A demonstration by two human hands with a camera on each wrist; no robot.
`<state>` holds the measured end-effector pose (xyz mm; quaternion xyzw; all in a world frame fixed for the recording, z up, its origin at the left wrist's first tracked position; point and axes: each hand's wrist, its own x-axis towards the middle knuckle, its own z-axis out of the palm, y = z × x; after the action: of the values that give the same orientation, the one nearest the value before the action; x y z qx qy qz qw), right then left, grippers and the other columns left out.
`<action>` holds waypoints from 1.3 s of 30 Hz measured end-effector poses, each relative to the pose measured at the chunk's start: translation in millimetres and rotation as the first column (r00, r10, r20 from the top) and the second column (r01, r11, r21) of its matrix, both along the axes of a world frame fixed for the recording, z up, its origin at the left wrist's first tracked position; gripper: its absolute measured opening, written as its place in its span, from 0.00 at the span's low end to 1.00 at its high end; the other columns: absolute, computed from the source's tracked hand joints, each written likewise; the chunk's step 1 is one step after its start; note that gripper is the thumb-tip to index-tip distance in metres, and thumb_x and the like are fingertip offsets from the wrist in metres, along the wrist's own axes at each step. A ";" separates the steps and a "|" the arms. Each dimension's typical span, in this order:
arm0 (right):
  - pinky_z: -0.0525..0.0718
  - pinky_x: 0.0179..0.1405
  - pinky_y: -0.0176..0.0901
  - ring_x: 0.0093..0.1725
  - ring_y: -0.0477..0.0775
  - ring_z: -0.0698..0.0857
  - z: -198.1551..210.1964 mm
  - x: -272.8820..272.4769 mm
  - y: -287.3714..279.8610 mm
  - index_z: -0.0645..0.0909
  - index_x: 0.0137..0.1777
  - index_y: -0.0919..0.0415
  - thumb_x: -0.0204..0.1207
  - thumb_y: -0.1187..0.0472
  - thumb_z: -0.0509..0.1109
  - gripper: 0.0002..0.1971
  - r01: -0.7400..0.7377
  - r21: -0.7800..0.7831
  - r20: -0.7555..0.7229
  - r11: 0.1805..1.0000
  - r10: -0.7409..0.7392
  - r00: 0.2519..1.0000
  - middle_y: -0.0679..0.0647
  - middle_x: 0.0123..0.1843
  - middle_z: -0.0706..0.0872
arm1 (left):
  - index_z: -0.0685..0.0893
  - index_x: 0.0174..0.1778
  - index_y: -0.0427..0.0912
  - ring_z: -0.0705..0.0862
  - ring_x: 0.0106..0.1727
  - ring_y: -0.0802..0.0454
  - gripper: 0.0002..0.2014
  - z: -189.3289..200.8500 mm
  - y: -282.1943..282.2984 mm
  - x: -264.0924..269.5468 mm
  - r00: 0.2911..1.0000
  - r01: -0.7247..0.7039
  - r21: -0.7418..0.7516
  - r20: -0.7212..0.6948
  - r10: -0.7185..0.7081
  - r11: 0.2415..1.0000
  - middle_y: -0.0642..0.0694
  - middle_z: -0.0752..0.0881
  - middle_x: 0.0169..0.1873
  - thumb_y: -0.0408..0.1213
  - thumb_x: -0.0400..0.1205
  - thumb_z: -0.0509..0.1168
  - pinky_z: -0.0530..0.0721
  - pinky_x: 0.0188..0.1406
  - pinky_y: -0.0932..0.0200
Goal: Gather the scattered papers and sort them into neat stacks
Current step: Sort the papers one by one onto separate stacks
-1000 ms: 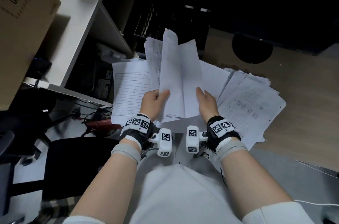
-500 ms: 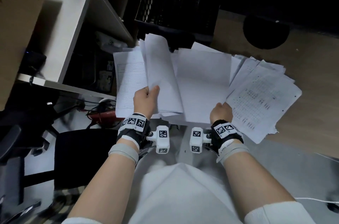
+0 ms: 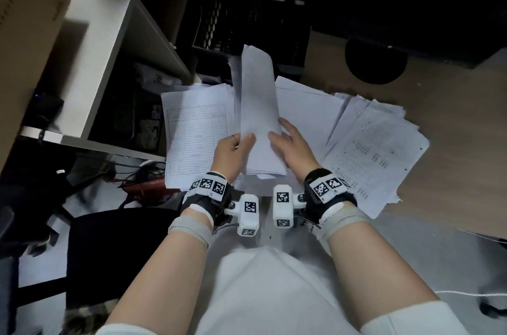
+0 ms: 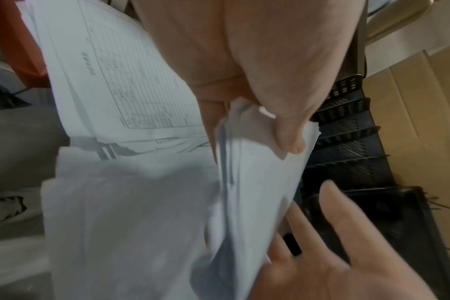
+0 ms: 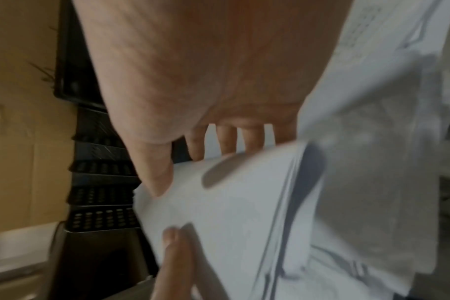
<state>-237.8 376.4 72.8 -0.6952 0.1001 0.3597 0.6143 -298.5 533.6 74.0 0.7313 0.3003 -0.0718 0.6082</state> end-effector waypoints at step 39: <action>0.83 0.67 0.42 0.68 0.43 0.82 74.0 13.9 -147.6 0.74 0.79 0.47 0.84 0.72 0.60 0.27 0.088 0.149 0.316 0.985 -0.132 0.940 0.48 0.74 0.81 | 0.86 0.48 0.31 0.87 0.41 0.43 0.27 86.3 -163.1 20.3 0.994 -0.003 -0.272 0.108 0.034 0.962 0.32 0.88 0.43 0.56 0.88 0.60 0.85 0.43 0.51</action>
<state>-223.9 228.8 146.8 -0.6958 0.0122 0.2112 0.6864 -278.2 370.5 160.3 0.6409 0.2600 -0.0654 0.7193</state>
